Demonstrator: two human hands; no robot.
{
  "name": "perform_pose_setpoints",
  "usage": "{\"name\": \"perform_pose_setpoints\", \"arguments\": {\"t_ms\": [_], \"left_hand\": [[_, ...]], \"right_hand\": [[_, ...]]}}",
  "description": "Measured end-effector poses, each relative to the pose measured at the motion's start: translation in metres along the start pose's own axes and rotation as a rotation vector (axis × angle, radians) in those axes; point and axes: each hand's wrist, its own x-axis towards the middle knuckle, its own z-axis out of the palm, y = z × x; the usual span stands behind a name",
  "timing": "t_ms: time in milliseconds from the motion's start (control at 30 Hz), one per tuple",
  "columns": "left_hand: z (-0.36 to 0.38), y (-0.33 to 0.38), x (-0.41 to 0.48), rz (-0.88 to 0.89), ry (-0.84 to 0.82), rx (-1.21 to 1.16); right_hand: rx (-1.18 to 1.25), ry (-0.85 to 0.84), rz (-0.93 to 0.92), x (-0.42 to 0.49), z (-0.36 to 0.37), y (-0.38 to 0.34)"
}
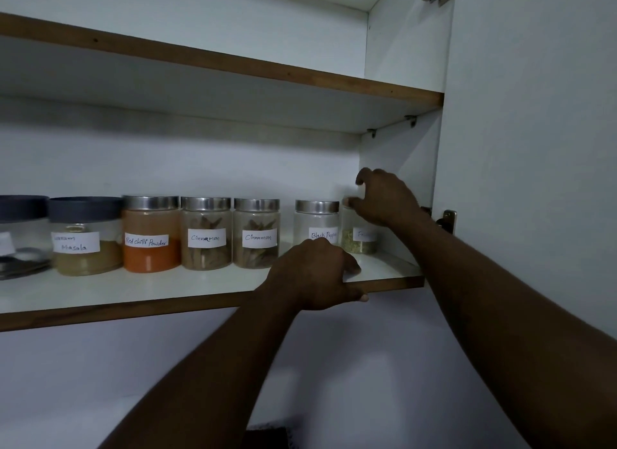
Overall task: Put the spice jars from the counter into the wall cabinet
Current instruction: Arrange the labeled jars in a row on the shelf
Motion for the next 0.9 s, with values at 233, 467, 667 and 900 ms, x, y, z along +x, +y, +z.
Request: {"name": "perform_pose_setpoints", "arguments": {"t_ms": [233,467,667,900], "left_hand": [[-0.009,0.001,-0.005,-0.132,0.122,-0.119],[-0.025,-0.024,-0.023,-0.24,-0.067,-0.319],[-0.031,-0.048,-0.055,-0.263,-0.048,-0.24],[-0.029,-0.049,-0.054,-0.258,-0.011,-0.243]], "right_hand": [[0.579,-0.091,-0.204,-0.038,-0.036,-0.041],[0.296,-0.063,-0.253,-0.047,-0.002,-0.047],[0.357,0.006,-0.08,-0.044,0.032,-0.046],[0.228,-0.004,-0.053,-0.032,0.044,-0.055]]}}
